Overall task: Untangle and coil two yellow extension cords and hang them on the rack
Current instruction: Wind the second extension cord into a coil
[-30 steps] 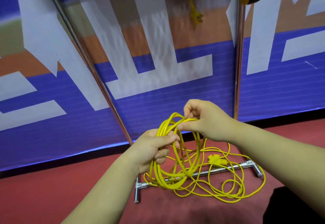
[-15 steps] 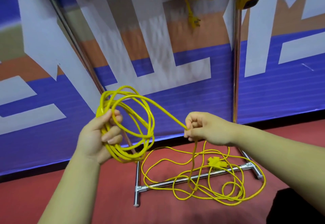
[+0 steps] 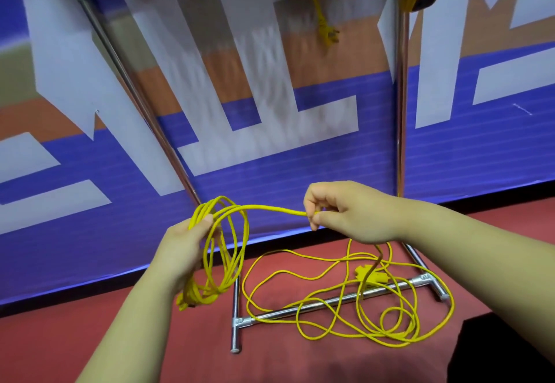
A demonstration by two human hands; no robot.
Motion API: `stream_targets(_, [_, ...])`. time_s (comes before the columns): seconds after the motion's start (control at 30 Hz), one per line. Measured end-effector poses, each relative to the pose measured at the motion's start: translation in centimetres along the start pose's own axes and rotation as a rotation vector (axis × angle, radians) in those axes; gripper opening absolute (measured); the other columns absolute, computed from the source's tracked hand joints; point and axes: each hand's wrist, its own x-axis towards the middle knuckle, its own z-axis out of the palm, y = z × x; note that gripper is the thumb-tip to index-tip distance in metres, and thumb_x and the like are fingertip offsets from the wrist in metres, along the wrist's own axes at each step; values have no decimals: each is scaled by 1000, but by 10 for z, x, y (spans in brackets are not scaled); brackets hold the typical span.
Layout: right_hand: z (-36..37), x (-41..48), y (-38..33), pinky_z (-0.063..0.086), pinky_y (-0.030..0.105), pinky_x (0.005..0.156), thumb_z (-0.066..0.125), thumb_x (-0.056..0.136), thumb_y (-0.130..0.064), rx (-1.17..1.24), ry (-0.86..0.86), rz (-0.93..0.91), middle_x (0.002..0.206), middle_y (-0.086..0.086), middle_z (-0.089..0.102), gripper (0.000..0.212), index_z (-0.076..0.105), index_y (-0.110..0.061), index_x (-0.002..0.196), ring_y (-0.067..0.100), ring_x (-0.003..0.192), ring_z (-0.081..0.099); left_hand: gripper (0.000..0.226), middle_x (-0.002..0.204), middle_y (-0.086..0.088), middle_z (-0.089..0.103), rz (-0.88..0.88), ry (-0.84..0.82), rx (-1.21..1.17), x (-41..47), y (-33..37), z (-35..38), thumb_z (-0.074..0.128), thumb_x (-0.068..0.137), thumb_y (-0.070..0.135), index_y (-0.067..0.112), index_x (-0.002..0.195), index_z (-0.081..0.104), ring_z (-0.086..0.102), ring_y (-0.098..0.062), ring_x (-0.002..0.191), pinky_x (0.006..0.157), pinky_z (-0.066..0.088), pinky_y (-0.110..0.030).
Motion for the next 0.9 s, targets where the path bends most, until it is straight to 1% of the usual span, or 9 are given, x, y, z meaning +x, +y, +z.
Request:
stream_targets(0.1, [1,-1,4,47,26,72,54,93,-5,13,4,14,87,-13,72,19,57,-24,94,6,76,60,31,70,-13,55,-19,65,-155,1,-1,-2,58,99,32,7,82,64,25,-15,40,45,23,-24])
stream_targets(0.17, [5,-1,7,48,26,74,56,93,-6,22,-11,19,90,-10,73,16,57,-22,95,8,80,62,30,67,-14,45,35,32,-158,-1,1,2,61,98,28,9,75,55,27,-17,43,48,24,-28])
stream_targets(0.3, [12,-1,8,47,18,74,63,93,-9,65,-35,4,93,-6,75,14,57,-21,96,2,81,64,27,59,-4,46,93,-50,-231,-11,15,18,58,99,23,11,76,54,43,-18,49,47,42,-28])
stream_targets(0.37, [13,-1,7,47,16,74,66,93,-11,89,-44,-2,93,-6,75,14,57,-21,97,2,81,66,22,67,-6,57,64,-116,-341,-17,23,26,56,101,21,8,83,60,58,-19,60,59,54,-32])
stream_targets(0.47, [13,-2,5,51,17,83,68,92,-9,127,-53,-22,94,-4,76,13,63,-17,100,2,89,70,21,82,-11,70,8,-232,-408,-26,30,37,53,100,19,8,87,65,69,-26,84,84,55,-46])
stream_targets(0.63, [9,-5,-1,53,19,83,71,91,-10,136,-52,-74,93,-8,74,11,72,-14,101,0,87,70,21,95,-18,73,-62,-393,-430,-43,40,59,57,92,23,7,88,69,72,-33,96,90,55,-49])
stream_targets(0.73, [6,-4,-7,52,19,76,71,90,-8,243,31,-103,85,-7,74,10,72,-14,98,1,78,68,25,92,-20,73,-90,-464,-437,-49,44,65,60,84,27,5,92,68,73,-33,88,85,57,-47])
stream_targets(0.83, [4,0,-6,58,38,82,72,89,-6,352,168,-117,91,7,77,9,73,-11,96,22,87,73,30,82,-19,71,-142,-513,-460,-54,49,69,62,82,32,6,95,69,73,-31,71,69,61,-40])
stream_targets(0.9, [2,1,-4,58,44,83,72,89,-6,389,221,-109,92,8,77,10,72,-14,95,27,89,73,30,76,-17,69,-169,-548,-482,-56,51,68,62,82,35,9,89,73,70,-27,60,58,59,-35])
